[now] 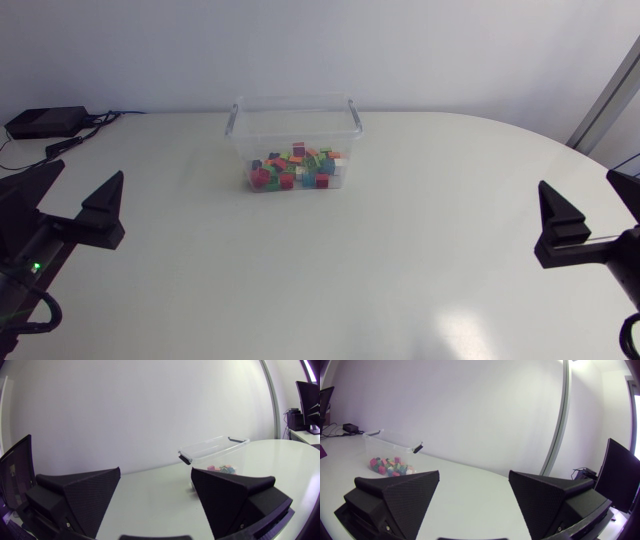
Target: Place the duplo bricks in the container
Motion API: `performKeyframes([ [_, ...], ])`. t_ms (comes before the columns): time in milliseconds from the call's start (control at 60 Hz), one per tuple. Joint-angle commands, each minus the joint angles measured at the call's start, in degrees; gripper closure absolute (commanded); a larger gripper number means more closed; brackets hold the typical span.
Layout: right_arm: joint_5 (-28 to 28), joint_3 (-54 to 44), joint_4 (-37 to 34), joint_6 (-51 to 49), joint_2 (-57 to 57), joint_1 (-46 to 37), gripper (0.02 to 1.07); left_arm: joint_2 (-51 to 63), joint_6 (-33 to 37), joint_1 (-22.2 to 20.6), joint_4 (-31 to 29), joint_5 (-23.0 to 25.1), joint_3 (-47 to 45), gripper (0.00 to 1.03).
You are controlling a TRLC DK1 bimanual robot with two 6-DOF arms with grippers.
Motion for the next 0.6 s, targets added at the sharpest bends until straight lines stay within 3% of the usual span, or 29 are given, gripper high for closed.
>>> performKeyframes([
  [0, -0.68, -2.71, 0.47, 1.19, -1.27, -0.87, 0.07, -2.59, -1.9, 0.0, -1.33, -0.15, -2.21, 0.06],
  [583, -7.34, -14.46, 4.99, 11.07, -8.5, -5.5, 0.07, -20.83, -10.65, -2.32, -13.31, -3.54, -10.11, 0.07],
])
